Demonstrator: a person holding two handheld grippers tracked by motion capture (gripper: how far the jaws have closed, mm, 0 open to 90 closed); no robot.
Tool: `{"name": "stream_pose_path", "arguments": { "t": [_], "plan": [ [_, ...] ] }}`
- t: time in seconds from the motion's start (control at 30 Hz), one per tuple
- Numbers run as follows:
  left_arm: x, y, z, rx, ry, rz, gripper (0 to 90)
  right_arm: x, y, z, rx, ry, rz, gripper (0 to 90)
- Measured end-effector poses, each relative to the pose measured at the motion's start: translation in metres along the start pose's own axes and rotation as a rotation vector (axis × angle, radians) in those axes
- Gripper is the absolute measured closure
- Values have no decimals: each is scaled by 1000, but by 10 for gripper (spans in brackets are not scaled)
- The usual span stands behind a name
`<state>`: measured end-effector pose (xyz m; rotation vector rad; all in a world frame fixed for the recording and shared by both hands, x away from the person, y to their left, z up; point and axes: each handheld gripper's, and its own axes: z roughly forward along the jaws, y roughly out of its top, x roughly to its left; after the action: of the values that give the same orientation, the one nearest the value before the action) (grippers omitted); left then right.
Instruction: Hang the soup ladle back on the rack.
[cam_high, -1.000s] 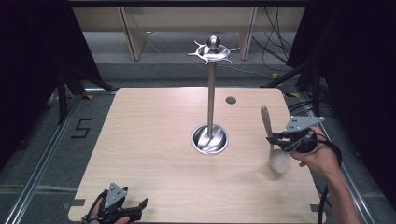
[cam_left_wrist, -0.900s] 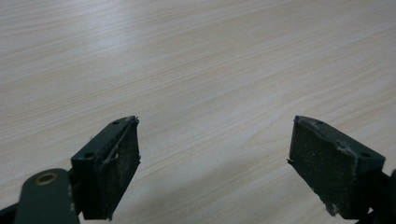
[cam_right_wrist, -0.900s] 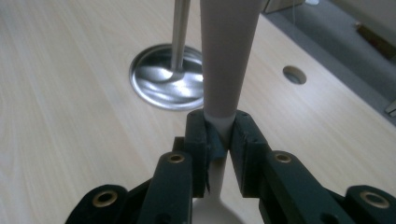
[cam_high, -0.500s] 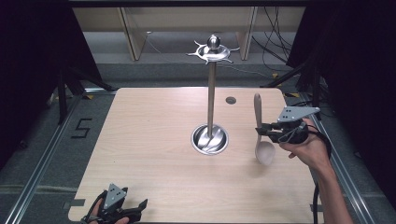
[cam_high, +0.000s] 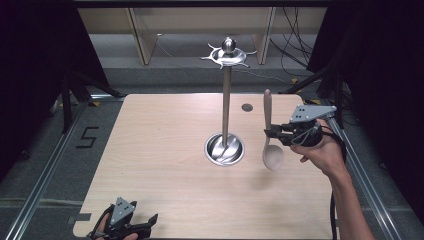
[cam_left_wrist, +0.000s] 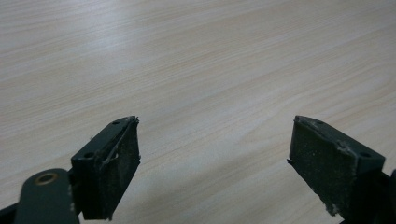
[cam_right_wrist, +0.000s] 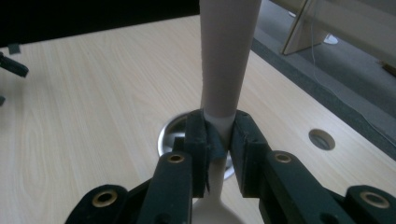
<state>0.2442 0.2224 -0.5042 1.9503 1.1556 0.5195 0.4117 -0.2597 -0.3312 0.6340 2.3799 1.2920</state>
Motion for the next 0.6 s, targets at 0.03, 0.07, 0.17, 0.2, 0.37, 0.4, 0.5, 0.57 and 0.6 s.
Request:
{"name": "stream_pose_path", "arguments": {
  "t": [0.03,0.07,0.17,0.2,0.37,0.4,0.5,0.57,0.6],
  "plan": [
    [0,0,0,-1,0,1,155,0,2,1,-8,7,1,783],
    [0,0,0,-5,0,9,154,0,5,0,-13,6,7,783],
    [-1,0,0,-1,-2,-9,154,1,14,1,-46,2,14,783],
    [1,0,-1,21,10,18,154,0,18,1,-52,5,16,783],
    [-2,0,-1,15,9,-28,154,-3,31,1,-56,18,30,783],
    [-2,0,0,9,4,-20,154,-3,33,3,-66,4,26,783],
    [0,0,1,-14,-9,14,154,-4,40,5,-65,0,14,783],
    [-1,-1,1,-4,-4,-3,154,-3,46,6,-63,7,16,782],
    [0,0,1,-4,-4,0,153,-3,48,7,-70,9,22,782]
  ]
}}
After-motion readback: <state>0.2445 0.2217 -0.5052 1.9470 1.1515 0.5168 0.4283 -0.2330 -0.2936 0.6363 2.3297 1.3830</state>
